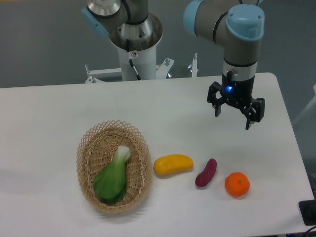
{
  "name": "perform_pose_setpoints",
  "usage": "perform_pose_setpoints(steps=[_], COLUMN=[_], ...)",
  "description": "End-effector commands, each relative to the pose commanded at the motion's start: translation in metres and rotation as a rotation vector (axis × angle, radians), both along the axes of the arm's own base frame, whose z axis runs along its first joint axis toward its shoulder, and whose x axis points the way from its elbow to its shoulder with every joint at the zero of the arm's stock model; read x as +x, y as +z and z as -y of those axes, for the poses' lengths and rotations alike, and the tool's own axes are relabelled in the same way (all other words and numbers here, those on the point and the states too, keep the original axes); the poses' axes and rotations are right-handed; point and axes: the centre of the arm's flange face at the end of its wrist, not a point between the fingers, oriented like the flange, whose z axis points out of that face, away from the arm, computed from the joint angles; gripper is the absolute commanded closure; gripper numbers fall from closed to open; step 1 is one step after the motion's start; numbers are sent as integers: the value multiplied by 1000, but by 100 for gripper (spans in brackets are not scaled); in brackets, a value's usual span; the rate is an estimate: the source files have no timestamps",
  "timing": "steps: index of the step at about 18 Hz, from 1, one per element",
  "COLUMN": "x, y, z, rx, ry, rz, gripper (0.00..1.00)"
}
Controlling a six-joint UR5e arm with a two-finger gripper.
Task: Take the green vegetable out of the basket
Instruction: 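Move the open gripper over the basket above the green bok choy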
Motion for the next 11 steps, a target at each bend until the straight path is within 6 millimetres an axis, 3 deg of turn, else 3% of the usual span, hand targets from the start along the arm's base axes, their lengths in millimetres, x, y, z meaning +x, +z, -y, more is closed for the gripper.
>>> perform_pose_setpoints(steps=[11], x=[15], y=[-13], z=[-11], rx=[22], ry=[96], rz=[54], gripper=[0])
